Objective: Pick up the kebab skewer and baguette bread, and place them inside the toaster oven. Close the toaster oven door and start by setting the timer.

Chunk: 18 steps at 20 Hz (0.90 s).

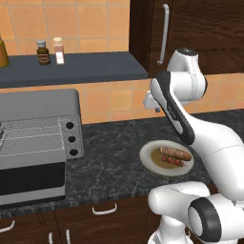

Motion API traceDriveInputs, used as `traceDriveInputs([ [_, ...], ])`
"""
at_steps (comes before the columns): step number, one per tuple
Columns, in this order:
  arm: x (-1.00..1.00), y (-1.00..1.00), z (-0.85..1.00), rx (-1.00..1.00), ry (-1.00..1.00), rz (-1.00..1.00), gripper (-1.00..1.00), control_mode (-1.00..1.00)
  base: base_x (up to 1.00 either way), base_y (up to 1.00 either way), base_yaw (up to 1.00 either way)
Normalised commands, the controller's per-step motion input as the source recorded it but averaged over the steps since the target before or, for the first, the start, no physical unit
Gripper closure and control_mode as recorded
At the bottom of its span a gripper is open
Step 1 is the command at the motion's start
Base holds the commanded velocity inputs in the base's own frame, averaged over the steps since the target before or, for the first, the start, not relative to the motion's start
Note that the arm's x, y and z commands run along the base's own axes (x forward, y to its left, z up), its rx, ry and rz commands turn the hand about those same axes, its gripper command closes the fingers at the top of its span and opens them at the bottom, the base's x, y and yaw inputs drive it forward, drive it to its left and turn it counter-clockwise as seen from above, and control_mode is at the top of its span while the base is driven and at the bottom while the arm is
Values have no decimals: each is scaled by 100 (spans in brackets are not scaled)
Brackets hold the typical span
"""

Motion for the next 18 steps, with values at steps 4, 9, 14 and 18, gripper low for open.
traceDriveInputs([
  [4, 0, 0, 0, 0, 0, 0, -100, 100, 0, 0, 0],
  [9, 0, 0, 0, 0, 0, 0, -100, 100, 0, 0, 0],
  [14, 0, 0, 0, 0, 0, 0, -100, 100, 0, 0, 0],
  [18, 0, 0, 0, 0, 0, 0, -100, 100, 4, 8, -1],
])
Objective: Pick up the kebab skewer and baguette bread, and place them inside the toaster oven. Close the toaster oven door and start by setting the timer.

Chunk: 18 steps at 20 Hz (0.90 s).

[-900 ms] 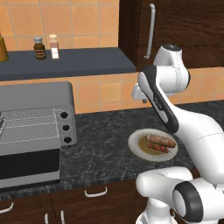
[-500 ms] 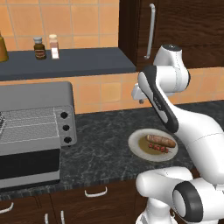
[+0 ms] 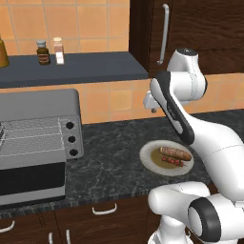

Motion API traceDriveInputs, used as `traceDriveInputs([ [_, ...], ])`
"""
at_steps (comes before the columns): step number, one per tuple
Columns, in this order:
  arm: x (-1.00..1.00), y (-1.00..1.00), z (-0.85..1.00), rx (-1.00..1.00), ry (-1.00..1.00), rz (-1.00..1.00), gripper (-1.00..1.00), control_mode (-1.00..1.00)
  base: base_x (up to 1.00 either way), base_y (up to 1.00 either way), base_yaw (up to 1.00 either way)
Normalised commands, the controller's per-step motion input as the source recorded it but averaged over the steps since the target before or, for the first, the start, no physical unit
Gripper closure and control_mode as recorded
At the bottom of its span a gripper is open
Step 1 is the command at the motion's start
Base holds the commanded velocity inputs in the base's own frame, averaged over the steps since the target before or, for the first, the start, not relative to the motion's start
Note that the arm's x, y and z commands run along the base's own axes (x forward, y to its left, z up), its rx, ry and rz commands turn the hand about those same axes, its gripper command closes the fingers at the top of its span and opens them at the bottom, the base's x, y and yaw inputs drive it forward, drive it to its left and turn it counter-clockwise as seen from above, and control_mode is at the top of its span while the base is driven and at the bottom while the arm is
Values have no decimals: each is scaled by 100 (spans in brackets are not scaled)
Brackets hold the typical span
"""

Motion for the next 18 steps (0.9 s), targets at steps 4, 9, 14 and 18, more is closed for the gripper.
traceDriveInputs([
  [4, 0, 0, 0, 0, 0, 0, -100, 100, 0, 53, 0],
  [9, 0, 0, 0, 0, 0, 0, -100, 100, 0, 46, 0],
  [14, 0, 0, 0, 0, 0, 0, -100, 100, 1, 51, 0],
  [18, 0, 0, 0, 0, 0, 0, -100, 100, 6, 67, 0],
])
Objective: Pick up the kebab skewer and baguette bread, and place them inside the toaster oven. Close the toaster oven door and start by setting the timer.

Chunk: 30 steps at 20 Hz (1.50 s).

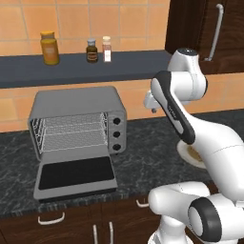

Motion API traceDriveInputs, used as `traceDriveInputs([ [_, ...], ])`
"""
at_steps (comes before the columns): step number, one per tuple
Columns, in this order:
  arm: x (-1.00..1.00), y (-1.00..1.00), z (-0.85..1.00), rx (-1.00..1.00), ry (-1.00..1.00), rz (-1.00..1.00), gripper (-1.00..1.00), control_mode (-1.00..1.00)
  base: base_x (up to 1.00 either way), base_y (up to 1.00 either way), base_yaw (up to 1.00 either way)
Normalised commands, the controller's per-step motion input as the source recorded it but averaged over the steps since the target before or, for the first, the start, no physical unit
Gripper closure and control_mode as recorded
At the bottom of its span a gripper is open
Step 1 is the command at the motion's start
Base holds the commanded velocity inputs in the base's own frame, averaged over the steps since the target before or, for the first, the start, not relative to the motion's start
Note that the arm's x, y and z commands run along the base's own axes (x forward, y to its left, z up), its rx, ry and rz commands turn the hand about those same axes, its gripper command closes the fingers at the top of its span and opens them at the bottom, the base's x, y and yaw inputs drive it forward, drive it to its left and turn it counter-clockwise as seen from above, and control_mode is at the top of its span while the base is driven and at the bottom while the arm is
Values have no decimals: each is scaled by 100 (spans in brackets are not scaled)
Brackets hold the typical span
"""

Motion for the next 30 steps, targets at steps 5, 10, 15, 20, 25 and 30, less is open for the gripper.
traceDriveInputs([
  [5, 0, 0, 0, 0, 0, 0, -100, 100, 4, 45, 0],
  [10, 0, 0, 0, 0, 0, 0, -100, 100, 0, 0, 0],
  [15, 0, 0, 0, 0, 0, 0, -100, 100, 0, 0, 0],
  [20, 0, 0, 0, 0, 0, 0, -100, -100, 0, 0, 0],
  [25, 0, 0, 0, 0, 0, 0, -100, -100, 0, 0, 0],
  [30, -65, 54, -21, -2, -12, 4, -100, -100, 0, 0, 0],
])
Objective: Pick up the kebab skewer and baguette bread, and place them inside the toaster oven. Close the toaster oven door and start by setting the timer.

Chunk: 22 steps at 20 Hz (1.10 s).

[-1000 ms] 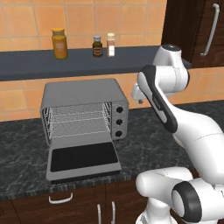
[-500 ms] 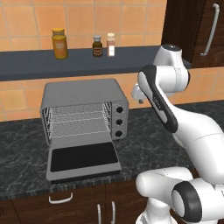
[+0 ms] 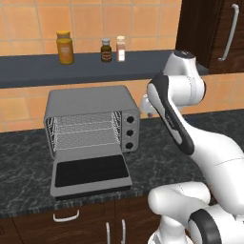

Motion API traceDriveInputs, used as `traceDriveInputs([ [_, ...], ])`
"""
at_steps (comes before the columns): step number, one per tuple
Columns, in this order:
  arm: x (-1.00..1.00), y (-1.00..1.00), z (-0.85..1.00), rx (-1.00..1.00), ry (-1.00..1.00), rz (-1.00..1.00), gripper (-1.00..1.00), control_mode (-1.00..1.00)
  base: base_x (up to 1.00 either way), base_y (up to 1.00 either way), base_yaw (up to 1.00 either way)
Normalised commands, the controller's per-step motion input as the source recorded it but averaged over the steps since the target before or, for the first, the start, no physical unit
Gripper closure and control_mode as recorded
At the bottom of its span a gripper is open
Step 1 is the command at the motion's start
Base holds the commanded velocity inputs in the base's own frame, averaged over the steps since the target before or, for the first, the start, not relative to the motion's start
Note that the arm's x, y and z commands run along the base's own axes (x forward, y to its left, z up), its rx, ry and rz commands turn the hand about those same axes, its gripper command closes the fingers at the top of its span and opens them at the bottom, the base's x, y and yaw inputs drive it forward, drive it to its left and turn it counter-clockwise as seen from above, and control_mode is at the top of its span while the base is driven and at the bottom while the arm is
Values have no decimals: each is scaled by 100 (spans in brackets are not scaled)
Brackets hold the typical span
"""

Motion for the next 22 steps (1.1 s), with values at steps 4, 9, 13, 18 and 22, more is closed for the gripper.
traceDriveInputs([
  [4, -70, 100, -7, -1, -27, 1, -100, -100, 0, 0, 0],
  [9, 3, 100, -36, 0, -9, -26, -100, -100, 0, 0, 0],
  [13, 24, 100, -47, -1, 7, -29, -100, -100, 0, 0, 0],
  [18, 12, 96, -23, -3, -16, -8, -100, -100, 0, 0, 0],
  [22, 7, 29, -51, -10, -44, 0, -100, -100, 0, 0, 0],
])
